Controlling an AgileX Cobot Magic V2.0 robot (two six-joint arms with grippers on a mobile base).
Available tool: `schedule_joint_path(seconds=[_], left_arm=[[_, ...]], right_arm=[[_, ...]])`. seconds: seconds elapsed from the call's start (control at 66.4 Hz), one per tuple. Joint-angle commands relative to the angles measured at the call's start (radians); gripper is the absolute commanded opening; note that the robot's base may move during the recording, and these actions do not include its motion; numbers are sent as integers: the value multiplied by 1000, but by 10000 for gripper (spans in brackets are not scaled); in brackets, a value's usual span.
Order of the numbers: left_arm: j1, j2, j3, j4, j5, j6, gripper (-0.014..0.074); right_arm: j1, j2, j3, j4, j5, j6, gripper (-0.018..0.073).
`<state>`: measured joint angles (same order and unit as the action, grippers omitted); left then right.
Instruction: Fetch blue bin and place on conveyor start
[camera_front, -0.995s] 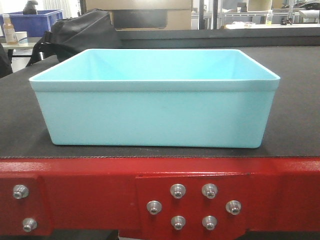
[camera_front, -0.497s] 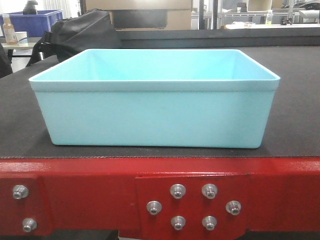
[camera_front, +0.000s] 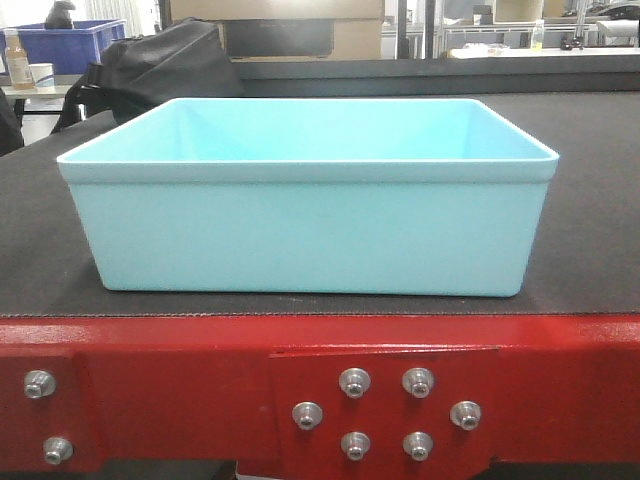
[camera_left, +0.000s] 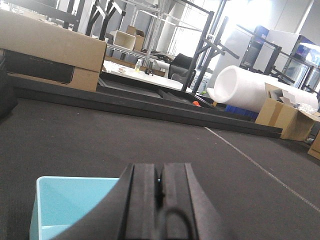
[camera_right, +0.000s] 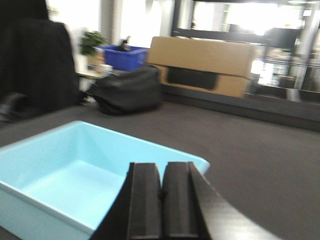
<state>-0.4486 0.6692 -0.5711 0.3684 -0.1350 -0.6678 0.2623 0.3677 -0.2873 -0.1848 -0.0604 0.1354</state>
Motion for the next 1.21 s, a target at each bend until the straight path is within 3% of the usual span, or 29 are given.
schedule_joint_path(seconds=[0.0,0.09,0.226,0.332,0.527,1.19], left_arm=[[-3,-7,0,1,-14,-4,-111],[-3,-7,0,1,-14,-4,-111],[-3,-7,0,1,-14,-4,-111],[-3,-7,0,1,-14,-4,-111],[-3,-7,0,1,-14,-4,-111],[-3,-7,0,1,-15,-4,-111]], right_arm=[[-90,-68,76,143,-7,-182,-165],[-178,-119,143,226,-7,-233,-165],[-297,-178,216,239,-7,-233,-165],[-343,-230,250,239,-7,-233,-165],[-348,-368,287,239,-3,-233,-165],[-348,-368,287,239,46,-233,-165]])
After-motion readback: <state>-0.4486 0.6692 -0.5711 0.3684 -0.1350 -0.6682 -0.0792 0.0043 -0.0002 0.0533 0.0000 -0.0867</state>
